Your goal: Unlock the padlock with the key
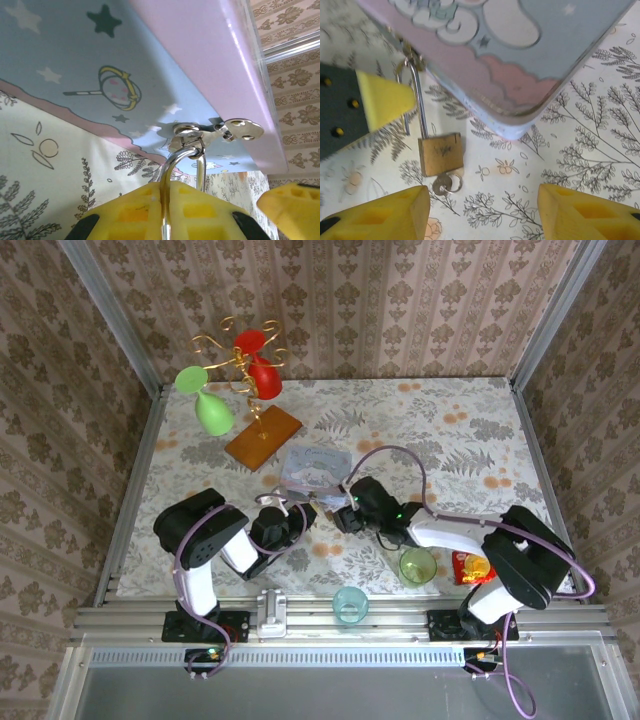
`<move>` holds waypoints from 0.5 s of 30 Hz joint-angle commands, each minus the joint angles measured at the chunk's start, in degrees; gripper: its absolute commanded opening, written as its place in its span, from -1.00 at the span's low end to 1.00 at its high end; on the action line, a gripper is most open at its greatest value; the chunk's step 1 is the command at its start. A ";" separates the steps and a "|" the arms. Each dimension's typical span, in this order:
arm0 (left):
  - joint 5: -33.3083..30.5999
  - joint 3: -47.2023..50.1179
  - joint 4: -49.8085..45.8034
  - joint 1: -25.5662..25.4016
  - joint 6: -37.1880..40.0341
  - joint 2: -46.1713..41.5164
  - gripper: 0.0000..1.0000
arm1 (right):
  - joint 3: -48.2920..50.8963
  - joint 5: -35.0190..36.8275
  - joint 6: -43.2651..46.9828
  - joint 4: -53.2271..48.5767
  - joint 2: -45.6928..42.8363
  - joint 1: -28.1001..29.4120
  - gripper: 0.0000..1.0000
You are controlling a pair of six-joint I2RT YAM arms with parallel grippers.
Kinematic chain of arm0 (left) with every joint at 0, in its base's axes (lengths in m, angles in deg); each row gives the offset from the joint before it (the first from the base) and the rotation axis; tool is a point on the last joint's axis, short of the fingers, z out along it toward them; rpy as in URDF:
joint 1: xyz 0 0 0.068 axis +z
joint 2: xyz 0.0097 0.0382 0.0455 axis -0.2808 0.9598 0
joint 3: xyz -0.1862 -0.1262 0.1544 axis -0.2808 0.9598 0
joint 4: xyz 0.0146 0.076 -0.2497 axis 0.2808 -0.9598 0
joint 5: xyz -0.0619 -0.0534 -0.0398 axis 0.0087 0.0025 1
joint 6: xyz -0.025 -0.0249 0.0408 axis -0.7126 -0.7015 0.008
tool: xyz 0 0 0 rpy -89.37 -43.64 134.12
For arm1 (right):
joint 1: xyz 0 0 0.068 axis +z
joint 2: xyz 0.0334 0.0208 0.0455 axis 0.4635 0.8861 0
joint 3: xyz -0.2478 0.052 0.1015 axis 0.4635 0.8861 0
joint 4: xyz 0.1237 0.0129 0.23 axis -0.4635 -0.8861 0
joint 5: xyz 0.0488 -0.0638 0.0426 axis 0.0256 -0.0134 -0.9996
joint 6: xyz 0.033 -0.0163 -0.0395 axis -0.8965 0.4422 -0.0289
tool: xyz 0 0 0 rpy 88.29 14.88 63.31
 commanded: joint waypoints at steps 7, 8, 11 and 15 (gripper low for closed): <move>0.39 0.87 -1.50 0.11 1.03 -0.84 -0.82 | -4.84 -15.61 -0.69 1.41 7.49 -2.58 0.09; 0.30 0.95 -1.50 0.08 1.05 -1.07 -0.82 | -5.35 -15.96 -0.93 1.98 8.79 -2.58 0.06; 0.21 1.05 -1.56 0.08 1.30 -1.77 -0.81 | -6.98 -15.72 -1.62 2.79 11.72 -2.58 0.06; 0.12 1.40 -1.58 0.08 1.05 -2.26 -0.73 | -7.00 -13.63 -2.40 5.16 13.43 -2.49 0.15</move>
